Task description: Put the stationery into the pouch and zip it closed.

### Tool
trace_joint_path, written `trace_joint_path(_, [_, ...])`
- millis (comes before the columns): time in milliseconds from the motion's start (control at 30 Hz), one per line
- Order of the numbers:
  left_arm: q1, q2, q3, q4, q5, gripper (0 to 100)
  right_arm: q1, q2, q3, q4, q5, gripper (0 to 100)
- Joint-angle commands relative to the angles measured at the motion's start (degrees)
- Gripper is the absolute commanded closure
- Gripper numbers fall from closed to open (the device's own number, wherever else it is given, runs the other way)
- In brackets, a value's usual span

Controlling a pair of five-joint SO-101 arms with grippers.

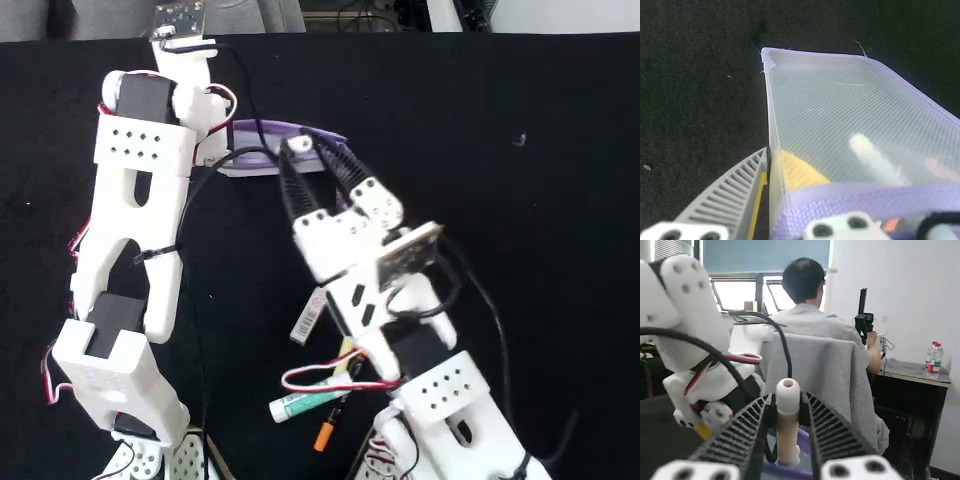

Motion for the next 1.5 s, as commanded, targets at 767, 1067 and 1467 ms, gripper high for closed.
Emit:
trace_joint_path(767, [-4.26,0.0,0.92,-1.05,-0.44,97,8.79,-9.45,-36.79,60.75,0.7,68.1])
trace_joint_path(1067, [-4.0,0.0,1.19,-1.05,-0.44,97,11.34,-8.48,-44.09,83.08,-0.09,81.5])
trace_joint_path(1467, [-4.26,0.09,1.45,-2.11,-0.35,97,18.64,19.03,-43.91,90.99,-0.44,65.0])
